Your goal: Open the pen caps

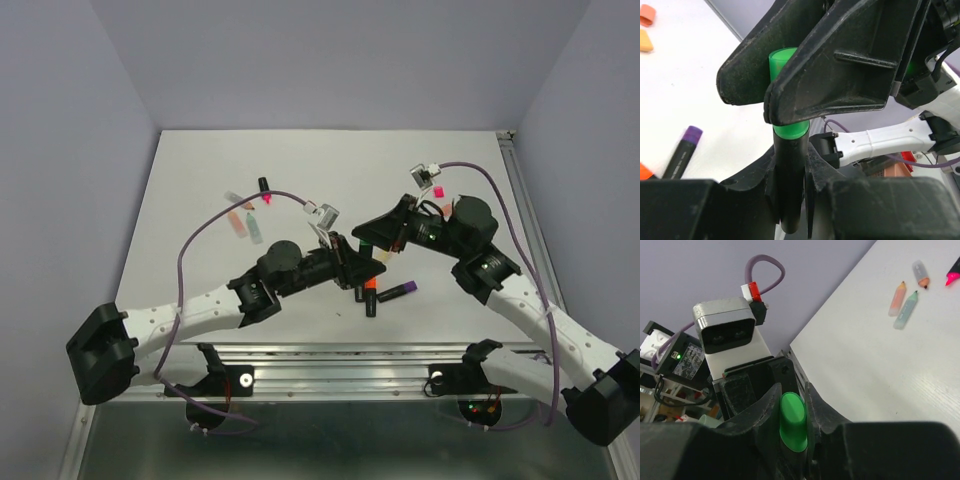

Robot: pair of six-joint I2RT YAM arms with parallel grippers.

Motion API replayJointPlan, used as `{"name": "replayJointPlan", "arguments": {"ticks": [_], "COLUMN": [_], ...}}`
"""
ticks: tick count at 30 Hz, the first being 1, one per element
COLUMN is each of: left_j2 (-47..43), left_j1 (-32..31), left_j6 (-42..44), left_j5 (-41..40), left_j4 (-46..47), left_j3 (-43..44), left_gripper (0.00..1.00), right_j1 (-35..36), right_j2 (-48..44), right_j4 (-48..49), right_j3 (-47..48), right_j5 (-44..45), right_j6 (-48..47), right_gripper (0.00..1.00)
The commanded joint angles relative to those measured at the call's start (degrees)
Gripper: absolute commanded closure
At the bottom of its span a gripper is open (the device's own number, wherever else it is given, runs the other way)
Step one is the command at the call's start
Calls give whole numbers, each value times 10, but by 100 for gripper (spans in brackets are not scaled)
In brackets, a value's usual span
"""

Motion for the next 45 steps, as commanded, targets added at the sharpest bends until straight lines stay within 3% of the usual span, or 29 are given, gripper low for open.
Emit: {"name": "replayJointPlan", "arguments": {"ticks": [1,3,10,16,18,22,23,25,30,38,43,45], "left_j2": [-51,-73,-183,-239,-244,-206,-178,-152,-40,175,239,261], "left_j1": [-2,-12,-66,-83,-84,-71,-47,-4,154,235,269,279], "left_j6": [-15,-16,-102,-128,-123,-139,-140,-138,-93,-22,-6,2], "left_j5": [17,21,-26,-81,-105,-243,-272,-265,-240,-280,-278,-275], "left_j4": [22,23,61,53,2,-200,-269,-320,-376,-507,-519,-517], "left_j3": [-58,-108,-268,-300,-273,-170,-148,-98,-34,124,172,182], "left_gripper": [100,100,100,100,100,100,100,100,100,100,85,85], "right_j1": [-5,-19,-100,-122,-126,-137,-145,-151,-155,-155,-155,-155], "right_j2": [50,96,255,319,323,311,306,303,319,382,416,435], "right_j4": [21,8,20,3,-28,-97,-114,-138,-175,-186,-168,-170], "right_j3": [64,112,284,339,331,278,262,220,174,129,113,118], "right_j5": [124,171,186,177,185,281,320,379,481,559,565,567], "right_j6": [-53,-75,-81,-79,-98,-111,-116,-118,-130,-142,-147,-147], "right_gripper": [99,99,99,99,99,99,99,99,97,90,87,87]}}
